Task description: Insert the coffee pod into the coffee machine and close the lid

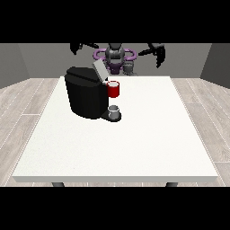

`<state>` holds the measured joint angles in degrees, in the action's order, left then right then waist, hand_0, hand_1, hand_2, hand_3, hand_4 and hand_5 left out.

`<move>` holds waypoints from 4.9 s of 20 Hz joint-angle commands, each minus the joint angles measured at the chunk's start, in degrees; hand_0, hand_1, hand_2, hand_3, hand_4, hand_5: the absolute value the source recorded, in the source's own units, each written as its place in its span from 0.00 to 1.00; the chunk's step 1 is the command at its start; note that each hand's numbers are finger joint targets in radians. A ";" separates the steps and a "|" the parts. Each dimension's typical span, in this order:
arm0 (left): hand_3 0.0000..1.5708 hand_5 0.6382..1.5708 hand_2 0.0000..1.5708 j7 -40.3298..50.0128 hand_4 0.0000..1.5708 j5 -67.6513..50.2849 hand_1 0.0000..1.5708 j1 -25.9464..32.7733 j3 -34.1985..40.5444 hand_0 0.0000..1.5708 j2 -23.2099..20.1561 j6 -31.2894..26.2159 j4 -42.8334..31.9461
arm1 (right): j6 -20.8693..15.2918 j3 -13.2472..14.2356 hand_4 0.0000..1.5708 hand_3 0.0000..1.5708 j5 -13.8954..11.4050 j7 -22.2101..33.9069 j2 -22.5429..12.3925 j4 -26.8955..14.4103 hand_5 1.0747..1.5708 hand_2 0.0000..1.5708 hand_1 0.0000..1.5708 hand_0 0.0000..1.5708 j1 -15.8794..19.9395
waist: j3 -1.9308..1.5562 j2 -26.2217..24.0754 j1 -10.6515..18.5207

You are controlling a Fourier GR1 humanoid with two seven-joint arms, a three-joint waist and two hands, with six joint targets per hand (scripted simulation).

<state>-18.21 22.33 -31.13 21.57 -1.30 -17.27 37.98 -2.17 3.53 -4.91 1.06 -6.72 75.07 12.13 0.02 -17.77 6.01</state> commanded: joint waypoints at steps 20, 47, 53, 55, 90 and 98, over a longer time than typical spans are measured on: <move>0.00 1.00 0.00 9.56 0.18 -12.67 0.00 10.27 -13.02 0.00 1.29 1.85 28.49 | 3.26 9.51 0.04 0.00 9.71 4.82 -4.44 -12.80 1.00 0.00 0.00 0.00 18.57 | -0.03 13.51 5.42; 0.00 1.00 0.00 13.10 0.22 -14.89 0.00 18.28 -15.28 0.00 -1.85 4.81 44.61 | 4.11 3.39 0.07 0.00 4.17 2.21 -4.79 -19.01 1.00 0.00 0.00 0.00 34.23 | -0.02 22.04 5.37; 0.00 1.00 0.00 10.96 0.26 -15.93 0.00 17.67 -15.13 0.00 -3.90 1.82 43.28 | 1.22 0.32 0.00 0.00 0.99 4.97 -2.44 -18.31 1.00 0.00 0.00 0.00 37.94 | 0.00 23.02 7.37; 0.00 1.00 0.00 15.93 0.23 -15.77 0.00 14.98 -15.02 0.00 -3.40 3.49 44.81 | 2.93 1.07 0.00 0.00 1.99 4.65 -3.27 -18.89 1.00 0.00 0.00 0.00 38.86 | -0.03 23.68 7.88; 0.00 1.00 0.00 10.36 0.14 -20.06 0.00 5.40 -14.26 0.00 -6.52 -2.21 43.75 | -2.62 -0.36 0.00 0.00 -6.54 9.43 -5.47 -21.80 1.00 0.00 0.00 0.00 62.40 | 0.02 37.89 19.96; 0.00 1.00 0.00 12.41 0.20 -20.54 0.00 6.36 -15.29 0.00 -5.91 -2.33 45.97 | -2.47 1.84 0.00 0.00 -5.60 4.97 -5.24 -26.88 1.00 0.00 0.00 0.00 63.68 | 0.01 38.00 20.27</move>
<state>-5.58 2.65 -25.19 5.75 -6.72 -18.94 83.95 -5.03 4.51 -11.07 7.97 -12.08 49.71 74.83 0.02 20.01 26.60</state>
